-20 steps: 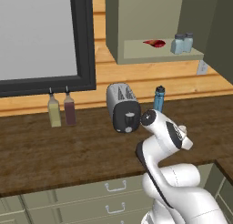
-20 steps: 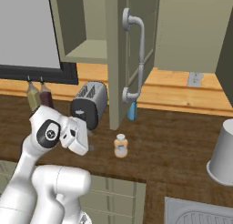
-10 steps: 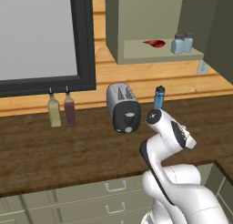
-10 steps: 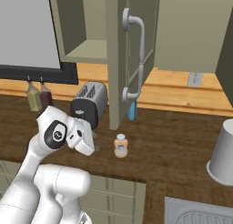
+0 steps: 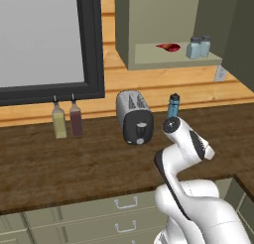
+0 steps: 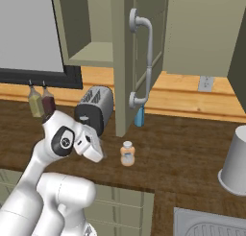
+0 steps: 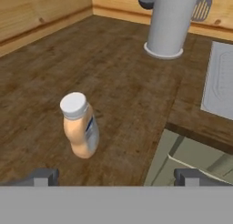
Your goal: Put the shaker and condiment bottle from the counter next to their counterparts in the cabinet.
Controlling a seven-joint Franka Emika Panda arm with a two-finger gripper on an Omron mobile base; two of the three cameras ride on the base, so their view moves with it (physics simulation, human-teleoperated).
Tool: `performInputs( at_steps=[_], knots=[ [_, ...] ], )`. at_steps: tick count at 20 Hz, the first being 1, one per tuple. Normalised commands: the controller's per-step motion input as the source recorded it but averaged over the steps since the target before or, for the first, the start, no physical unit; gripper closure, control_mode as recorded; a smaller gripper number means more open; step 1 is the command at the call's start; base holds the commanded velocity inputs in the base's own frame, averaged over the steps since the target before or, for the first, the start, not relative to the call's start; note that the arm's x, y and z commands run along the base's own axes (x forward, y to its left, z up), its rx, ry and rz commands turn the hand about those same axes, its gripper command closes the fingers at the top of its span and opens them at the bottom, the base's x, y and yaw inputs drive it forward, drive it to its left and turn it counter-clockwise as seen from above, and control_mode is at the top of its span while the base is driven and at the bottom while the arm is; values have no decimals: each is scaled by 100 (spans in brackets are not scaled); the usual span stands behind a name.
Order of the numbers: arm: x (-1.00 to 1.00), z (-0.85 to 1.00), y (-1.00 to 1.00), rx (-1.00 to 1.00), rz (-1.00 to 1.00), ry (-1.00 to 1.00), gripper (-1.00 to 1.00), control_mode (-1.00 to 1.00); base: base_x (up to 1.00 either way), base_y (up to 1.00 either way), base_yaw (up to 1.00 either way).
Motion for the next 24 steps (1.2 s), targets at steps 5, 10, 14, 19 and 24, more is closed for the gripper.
performInputs(
  at_steps=[5, 10, 14, 19, 24],
  knots=[
    [11, -23, 0, 0, 6, 0, -100, -100, 0, 0, 0],
    [8, -20, 0, 0, 5, 0, -100, -100, 0, 0, 0],
    [0, -23, 0, 0, 2, 0, -100, -100, 0, 0, 0],
    [0, -19, -4, 0, 0, -1, -100, -100, 0, 0, 0],
    [0, -19, 0, 0, 0, -1, -100, -100, 0, 0, 0]
  ],
)
